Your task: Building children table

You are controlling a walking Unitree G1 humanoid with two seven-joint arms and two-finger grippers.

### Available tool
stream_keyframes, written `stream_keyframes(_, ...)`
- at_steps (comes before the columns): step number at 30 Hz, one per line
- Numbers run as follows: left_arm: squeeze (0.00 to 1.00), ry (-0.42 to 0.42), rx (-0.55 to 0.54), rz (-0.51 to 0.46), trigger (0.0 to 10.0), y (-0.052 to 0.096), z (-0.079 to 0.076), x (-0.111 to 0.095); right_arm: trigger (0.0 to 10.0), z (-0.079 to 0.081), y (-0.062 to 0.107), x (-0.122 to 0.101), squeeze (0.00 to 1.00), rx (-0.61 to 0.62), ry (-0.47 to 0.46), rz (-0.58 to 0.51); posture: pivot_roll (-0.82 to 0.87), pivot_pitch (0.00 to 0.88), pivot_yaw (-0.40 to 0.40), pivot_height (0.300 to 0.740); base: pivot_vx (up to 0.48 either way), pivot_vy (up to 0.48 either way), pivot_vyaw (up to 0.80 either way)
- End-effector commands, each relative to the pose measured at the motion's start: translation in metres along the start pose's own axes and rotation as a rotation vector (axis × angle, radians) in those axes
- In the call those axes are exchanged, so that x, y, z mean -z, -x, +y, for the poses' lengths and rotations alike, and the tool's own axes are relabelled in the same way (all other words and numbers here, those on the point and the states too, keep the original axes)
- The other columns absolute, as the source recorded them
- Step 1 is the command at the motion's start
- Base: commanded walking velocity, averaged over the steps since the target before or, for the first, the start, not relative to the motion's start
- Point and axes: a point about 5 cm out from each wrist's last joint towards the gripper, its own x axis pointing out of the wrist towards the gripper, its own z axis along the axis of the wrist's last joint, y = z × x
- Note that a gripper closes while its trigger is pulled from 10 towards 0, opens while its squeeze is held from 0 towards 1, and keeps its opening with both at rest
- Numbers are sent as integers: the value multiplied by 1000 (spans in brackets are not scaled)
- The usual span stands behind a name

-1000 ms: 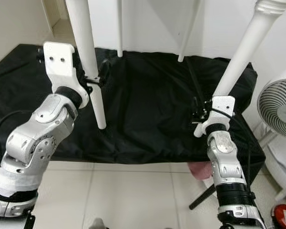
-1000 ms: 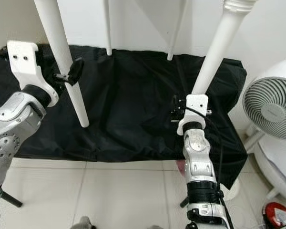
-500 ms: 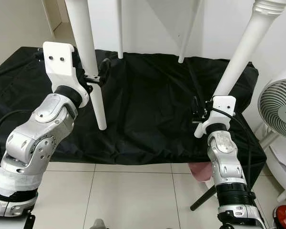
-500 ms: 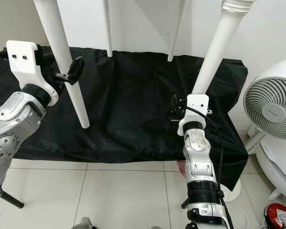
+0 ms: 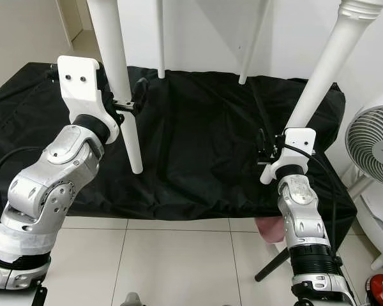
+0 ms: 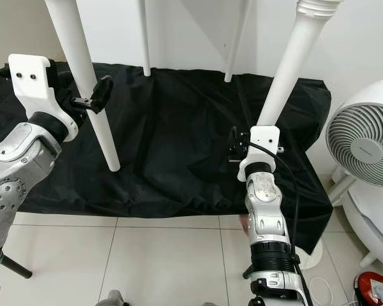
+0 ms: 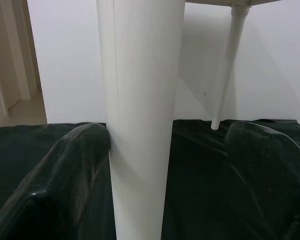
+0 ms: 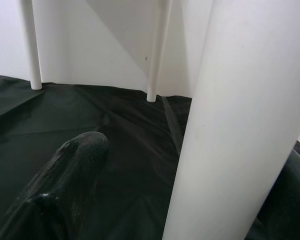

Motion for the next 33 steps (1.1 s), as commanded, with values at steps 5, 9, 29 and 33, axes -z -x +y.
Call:
stream_keyframes(5, 0, -12, 266, -12, 10000, 1, -15, -3, 10000, -1, 0, 0, 0, 3, -2, -1, 64, 73, -32, 740, 0, 0, 0)
stream_keyframes(9, 0, -12, 266, -12, 10000, 1, -15, -3, 10000, -1, 0, 0, 0, 3, -2, -1, 64, 73, -32, 740, 0, 0, 0)
stream_keyframes(29, 0, -24, 213, -4, 10000, 1, -9, 17, 10000, 5, 0, -5, 0, -33, -61, -63, 62, 0, 0, 740, 0, 0, 0)
stream_keyframes(33, 0, -47, 150, 0, 10000, 5, -4, 45, 10000, 11, 1, -11, 0, -74, -119, -147, 63, 0, 0, 740, 0, 0, 0)
